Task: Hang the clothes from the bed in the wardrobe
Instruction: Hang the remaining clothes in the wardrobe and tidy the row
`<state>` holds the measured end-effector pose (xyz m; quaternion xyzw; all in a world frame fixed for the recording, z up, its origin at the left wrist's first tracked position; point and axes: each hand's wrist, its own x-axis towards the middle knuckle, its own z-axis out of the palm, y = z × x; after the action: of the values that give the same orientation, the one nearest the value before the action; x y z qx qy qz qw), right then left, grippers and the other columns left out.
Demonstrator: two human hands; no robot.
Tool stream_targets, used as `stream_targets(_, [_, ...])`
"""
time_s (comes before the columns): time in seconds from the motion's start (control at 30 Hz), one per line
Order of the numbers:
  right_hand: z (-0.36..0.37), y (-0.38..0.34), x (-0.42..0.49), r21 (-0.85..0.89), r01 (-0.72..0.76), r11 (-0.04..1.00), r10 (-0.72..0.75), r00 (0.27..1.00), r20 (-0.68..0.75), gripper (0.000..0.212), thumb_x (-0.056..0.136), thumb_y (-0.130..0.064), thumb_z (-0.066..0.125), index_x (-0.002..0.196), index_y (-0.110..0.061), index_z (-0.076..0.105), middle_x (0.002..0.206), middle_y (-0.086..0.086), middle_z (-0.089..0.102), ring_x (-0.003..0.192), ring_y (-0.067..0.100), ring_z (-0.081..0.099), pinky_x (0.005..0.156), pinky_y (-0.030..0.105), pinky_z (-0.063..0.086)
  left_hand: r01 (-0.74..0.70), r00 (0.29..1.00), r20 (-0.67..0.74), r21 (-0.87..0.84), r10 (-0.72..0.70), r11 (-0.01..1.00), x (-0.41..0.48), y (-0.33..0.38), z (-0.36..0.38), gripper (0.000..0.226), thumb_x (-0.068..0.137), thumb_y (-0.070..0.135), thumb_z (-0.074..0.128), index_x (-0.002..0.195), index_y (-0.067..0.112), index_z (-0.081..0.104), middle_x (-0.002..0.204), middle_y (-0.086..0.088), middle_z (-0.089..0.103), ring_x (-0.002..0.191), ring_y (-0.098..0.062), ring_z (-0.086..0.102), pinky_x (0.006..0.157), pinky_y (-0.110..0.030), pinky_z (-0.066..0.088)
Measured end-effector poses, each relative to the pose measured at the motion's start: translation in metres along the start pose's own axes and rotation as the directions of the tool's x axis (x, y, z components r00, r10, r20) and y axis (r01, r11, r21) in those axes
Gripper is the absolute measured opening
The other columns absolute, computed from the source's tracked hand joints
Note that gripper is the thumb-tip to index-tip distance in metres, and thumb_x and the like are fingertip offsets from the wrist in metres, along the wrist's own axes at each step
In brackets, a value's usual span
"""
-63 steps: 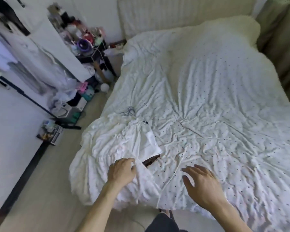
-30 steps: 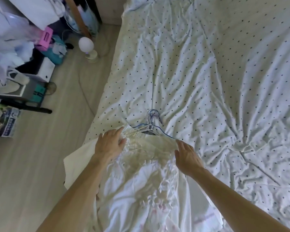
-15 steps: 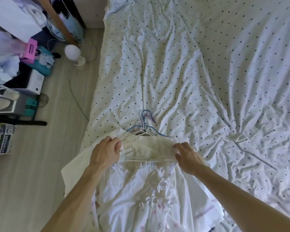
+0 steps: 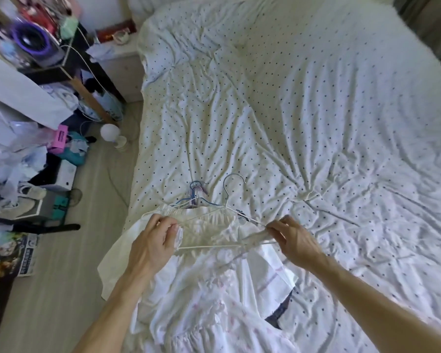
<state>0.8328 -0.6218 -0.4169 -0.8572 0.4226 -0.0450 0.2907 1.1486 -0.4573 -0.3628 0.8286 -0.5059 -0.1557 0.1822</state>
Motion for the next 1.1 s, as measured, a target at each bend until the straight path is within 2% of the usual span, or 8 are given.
stream_targets(0.17, [-0.1,0.039,-0.113,-0.085,-0.024,0.996,-0.008,0.933,-0.359,0.015,0.097,-0.027,0.06,0.107,-0.02,0.069,0.094,0.004,0.057,0.072,0.026,0.06,0.053,0.034,0.05,-0.168,0.985,0.027,-0.068,0.171,0.983,-0.034,0.127,-0.014,0.015,0.1,0.042,0.048,0.101,0.034,0.061,0.101,0.018,0.055,0.08,-0.002,0.059,0.073,-0.036,0.054])
stream_targets(0.33, [-0.179,0.112,-0.267,-0.075,-0.189,0.979,0.102,0.776,-0.623,0.019,0.099,-0.028,0.052,0.108,-0.019,0.066,0.097,0.006,0.055,0.076,0.029,0.06,0.061,0.034,0.047,-0.492,0.87,0.038,-0.004,0.492,0.87,-0.07,0.308,-0.011,0.026,0.1,0.044,0.047,0.109,0.027,0.064,0.106,0.012,0.049,0.072,-0.009,0.062,0.058,-0.03,0.054])
stream_targets(0.43, [-0.226,0.154,-0.377,-0.053,-0.342,0.938,0.188,0.631,-0.753,0.025,0.098,-0.031,0.047,0.106,-0.017,0.066,0.096,0.008,0.056,0.076,0.03,0.059,0.059,0.034,0.046,-0.67,0.742,0.054,0.031,0.668,0.742,-0.103,0.429,0.011,0.03,0.099,0.052,0.038,0.109,0.031,0.058,0.099,0.006,0.039,0.066,-0.013,0.06,0.047,-0.033,0.055])
stream_targets(0.67, [-0.31,0.206,-0.635,0.111,-0.709,0.697,0.302,0.148,-0.942,0.018,0.095,-0.024,0.051,0.103,-0.019,0.067,0.098,0.011,0.054,0.09,0.035,0.05,0.076,0.042,0.048,-0.928,0.352,0.078,-0.103,0.933,0.359,-0.219,0.681,0.06,0.045,0.101,0.054,0.035,0.086,0.02,0.061,0.079,0.003,0.045,0.068,-0.024,0.056,0.061,-0.039,0.051])
stream_targets(0.77, [-0.321,0.208,-0.726,0.192,-0.774,0.604,0.271,-0.027,-0.962,0.016,0.092,-0.024,0.054,0.101,-0.017,0.066,0.099,0.01,0.053,0.094,0.035,0.051,0.081,0.041,0.043,-0.927,0.191,0.123,-0.304,0.974,0.22,-0.274,0.765,0.073,0.043,0.098,0.057,0.046,0.075,0.024,0.061,0.065,0.009,0.051,0.063,-0.008,0.053,0.062,-0.028,0.044])
stream_targets(0.87, [-0.317,0.198,-0.796,0.311,-0.786,0.534,0.264,-0.195,-0.945,0.019,0.095,-0.032,0.05,0.103,-0.021,0.064,0.103,0.009,0.053,0.091,0.036,0.055,0.073,0.042,0.047,-0.821,0.039,0.327,-0.528,0.944,0.217,-0.321,0.83,0.084,0.034,0.089,0.056,0.061,0.074,0.027,0.07,0.054,0.014,0.052,0.052,-0.003,0.044,0.053,-0.018,0.034])
stream_targets(0.97, [-0.301,0.184,-0.847,0.389,-0.808,0.443,0.3,-0.276,-0.913,0.016,0.097,-0.04,0.046,0.106,-0.033,0.058,0.108,0.002,0.05,0.074,0.037,0.061,0.061,0.038,0.048,-0.708,-0.171,0.415,-0.682,0.894,0.181,-0.358,0.874,0.106,0.048,0.078,0.073,0.063,0.082,0.027,0.075,0.066,-0.009,0.06,0.059,-0.009,0.042,0.059,-0.029,0.034])
stream_targets(1.1, [-0.268,0.166,-0.891,0.443,-0.813,0.378,0.302,-0.344,-0.889,0.02,0.101,-0.037,0.052,0.105,-0.023,0.066,0.104,-0.001,0.05,0.069,0.026,0.055,0.063,0.04,0.053,-0.652,-0.318,0.42,-0.748,0.85,0.126,-0.406,0.909,0.141,0.05,0.078,0.074,0.062,0.085,0.026,0.075,0.079,-0.02,0.059,0.063,-0.011,0.042,0.062,-0.027,0.033])
